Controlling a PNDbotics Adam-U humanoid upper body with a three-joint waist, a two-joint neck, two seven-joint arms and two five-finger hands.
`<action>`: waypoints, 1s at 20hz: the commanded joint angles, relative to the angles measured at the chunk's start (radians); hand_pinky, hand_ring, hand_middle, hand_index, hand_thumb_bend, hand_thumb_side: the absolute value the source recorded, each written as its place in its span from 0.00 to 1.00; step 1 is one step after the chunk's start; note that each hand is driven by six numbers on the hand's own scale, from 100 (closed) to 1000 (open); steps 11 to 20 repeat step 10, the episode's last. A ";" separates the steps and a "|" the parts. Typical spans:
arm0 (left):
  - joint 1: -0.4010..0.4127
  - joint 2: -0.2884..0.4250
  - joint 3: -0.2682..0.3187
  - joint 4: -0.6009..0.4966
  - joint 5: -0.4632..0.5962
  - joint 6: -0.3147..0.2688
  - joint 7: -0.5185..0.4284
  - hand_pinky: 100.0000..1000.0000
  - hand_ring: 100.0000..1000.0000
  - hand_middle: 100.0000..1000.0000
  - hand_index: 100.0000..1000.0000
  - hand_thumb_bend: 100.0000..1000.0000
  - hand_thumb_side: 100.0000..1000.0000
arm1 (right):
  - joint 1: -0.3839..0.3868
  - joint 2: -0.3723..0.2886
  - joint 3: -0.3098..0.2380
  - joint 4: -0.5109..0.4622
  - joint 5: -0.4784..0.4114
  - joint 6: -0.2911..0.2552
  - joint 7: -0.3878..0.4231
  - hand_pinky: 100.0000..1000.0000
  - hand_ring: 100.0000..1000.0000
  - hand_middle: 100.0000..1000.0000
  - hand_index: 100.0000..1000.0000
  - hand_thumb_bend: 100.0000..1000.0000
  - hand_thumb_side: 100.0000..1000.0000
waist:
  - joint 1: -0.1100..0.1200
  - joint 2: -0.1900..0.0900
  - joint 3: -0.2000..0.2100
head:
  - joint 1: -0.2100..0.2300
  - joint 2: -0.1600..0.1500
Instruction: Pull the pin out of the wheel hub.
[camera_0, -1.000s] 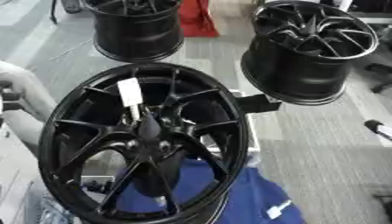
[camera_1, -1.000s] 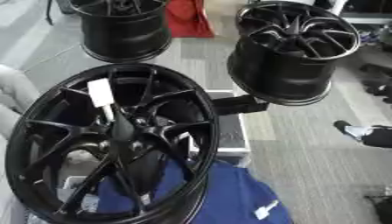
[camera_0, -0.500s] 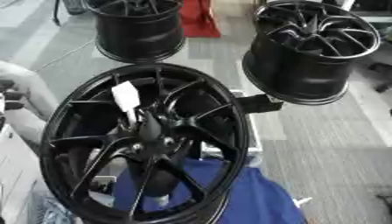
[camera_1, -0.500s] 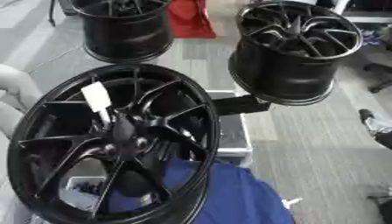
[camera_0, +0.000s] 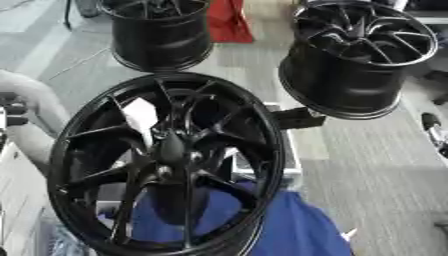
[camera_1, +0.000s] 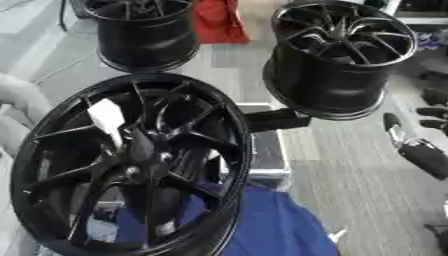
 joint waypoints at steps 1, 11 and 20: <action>-0.009 0.007 -0.005 -0.013 0.002 -0.003 -0.005 0.57 0.58 0.61 0.84 0.03 0.58 | -0.016 0.003 0.010 -0.030 -0.021 -0.011 0.007 0.69 0.74 0.79 0.84 0.34 0.26 | 0.000 -0.006 0.002 | -0.004 -0.002; -0.010 0.006 -0.008 -0.012 0.002 -0.005 -0.009 0.57 0.58 0.61 0.84 0.03 0.58 | -0.035 0.017 0.039 -0.042 -0.044 -0.019 0.034 0.69 0.74 0.78 0.84 0.32 0.27 | 0.002 -0.003 0.002 | -0.006 -0.002; -0.010 0.006 -0.008 -0.012 0.002 -0.005 -0.009 0.57 0.58 0.61 0.84 0.03 0.58 | -0.035 0.017 0.039 -0.042 -0.044 -0.019 0.034 0.69 0.74 0.78 0.84 0.32 0.27 | 0.002 -0.003 0.002 | -0.006 -0.002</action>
